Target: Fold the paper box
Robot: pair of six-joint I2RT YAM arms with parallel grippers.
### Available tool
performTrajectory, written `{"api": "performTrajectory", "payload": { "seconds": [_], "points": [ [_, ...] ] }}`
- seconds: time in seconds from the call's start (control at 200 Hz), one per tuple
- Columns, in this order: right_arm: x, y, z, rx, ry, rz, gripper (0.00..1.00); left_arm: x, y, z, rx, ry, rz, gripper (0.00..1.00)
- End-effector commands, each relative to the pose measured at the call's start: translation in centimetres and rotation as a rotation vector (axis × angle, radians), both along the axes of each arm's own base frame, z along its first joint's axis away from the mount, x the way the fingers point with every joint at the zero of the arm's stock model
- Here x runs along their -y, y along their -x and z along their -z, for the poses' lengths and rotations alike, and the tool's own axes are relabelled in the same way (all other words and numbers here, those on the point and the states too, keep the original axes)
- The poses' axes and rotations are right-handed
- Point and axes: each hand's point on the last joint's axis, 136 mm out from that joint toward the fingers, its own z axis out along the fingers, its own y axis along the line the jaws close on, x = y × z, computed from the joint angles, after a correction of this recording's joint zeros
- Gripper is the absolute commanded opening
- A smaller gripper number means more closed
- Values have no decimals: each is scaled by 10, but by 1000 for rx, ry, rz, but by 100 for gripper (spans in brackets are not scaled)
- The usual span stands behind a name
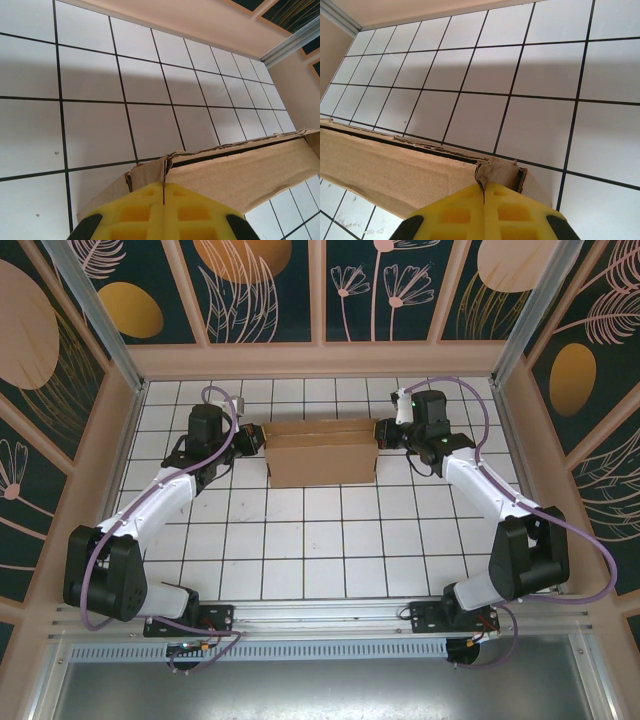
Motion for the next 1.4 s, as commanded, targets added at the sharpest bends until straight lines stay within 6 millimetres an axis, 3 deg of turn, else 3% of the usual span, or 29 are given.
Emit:
{"api": "performTrajectory", "payload": {
  "seconds": [0.0,0.29,0.696,0.936,1.186,1.391],
  "points": [
    [-2,18,20,-66,40,-27,0,9,8,14,-59,8,20,0],
    [0,22,29,-83,50,-28,0,12,14,22,-85,34,17,0],
    [-3,26,34,-102,47,-42,0,18,12,5,-63,114,8,0],
    [-1,28,37,-94,63,-41,0,10,16,24,-86,55,-14,0],
    [11,27,20,24,110,-15,0,-6,21,39,-97,-40,-54,0],
    [16,30,35,16,151,-15,0,-7,24,46,-106,-52,-49,0]
  ]
}}
